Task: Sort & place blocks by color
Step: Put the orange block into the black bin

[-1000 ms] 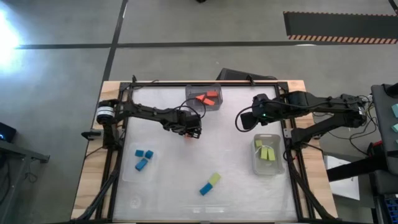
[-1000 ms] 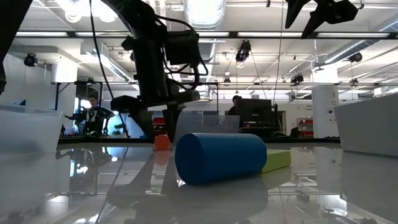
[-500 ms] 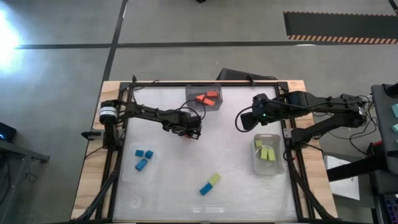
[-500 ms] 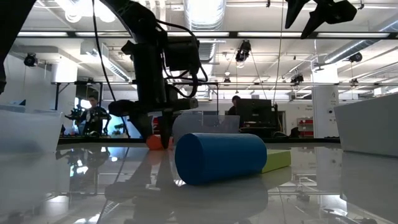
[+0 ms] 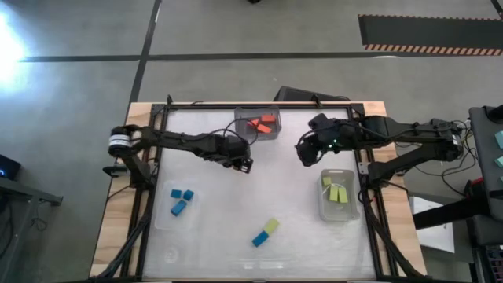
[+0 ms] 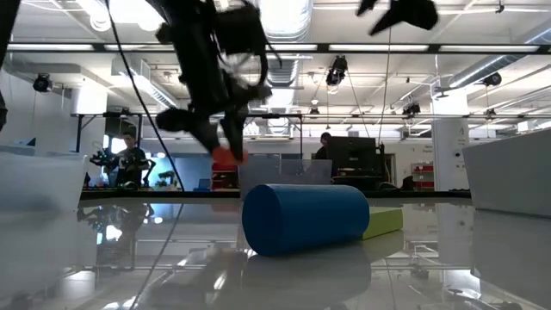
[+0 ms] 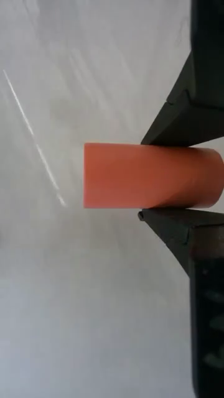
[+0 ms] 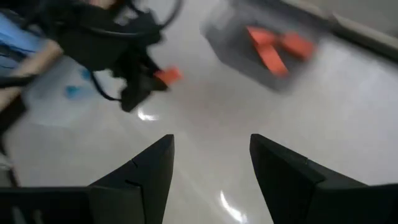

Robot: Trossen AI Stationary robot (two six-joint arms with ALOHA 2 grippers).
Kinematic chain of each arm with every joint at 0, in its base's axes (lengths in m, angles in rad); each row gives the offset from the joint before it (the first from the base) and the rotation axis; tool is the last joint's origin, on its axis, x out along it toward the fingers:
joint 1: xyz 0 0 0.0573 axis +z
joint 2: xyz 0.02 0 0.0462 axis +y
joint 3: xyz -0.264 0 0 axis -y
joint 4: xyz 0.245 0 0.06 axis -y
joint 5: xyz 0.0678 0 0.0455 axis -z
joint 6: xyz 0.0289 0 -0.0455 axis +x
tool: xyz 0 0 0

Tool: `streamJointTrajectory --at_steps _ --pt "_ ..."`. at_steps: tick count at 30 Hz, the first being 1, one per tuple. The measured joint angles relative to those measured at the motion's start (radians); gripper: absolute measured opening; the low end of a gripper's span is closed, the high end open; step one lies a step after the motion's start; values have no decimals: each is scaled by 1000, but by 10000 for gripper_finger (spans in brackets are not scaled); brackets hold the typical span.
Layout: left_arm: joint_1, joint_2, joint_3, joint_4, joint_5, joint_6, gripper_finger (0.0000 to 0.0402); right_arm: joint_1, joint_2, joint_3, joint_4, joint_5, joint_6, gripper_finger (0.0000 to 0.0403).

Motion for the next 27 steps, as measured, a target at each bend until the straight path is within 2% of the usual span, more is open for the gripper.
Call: streamJointTrajectory --at_steps 4,7,11,14,18,22,27 --pt "-19 -135 2 65 -23 125 115 0 0 -28 247 -2 -176 201" --pt "-45 -246 -13 222 -67 293 115 0 0 -58 451 -15 -300 201" --pt "-83 -359 -34 476 -66 607 115 0 0 -81 678 -69 -443 201" --pt "-90 -408 -34 609 -56 702 115 0 0 -85 807 -141 -518 201" --pt "-88 -431 -34 776 -17 786 115 0 6 -83 907 -182 -574 201" --pt "-92 -417 -34 918 14 856 115 0 20 -83 941 -179 -586 201" --pt "-90 -383 -35 984 21 858 115 -1 39 -84 943 -177 -580 201"
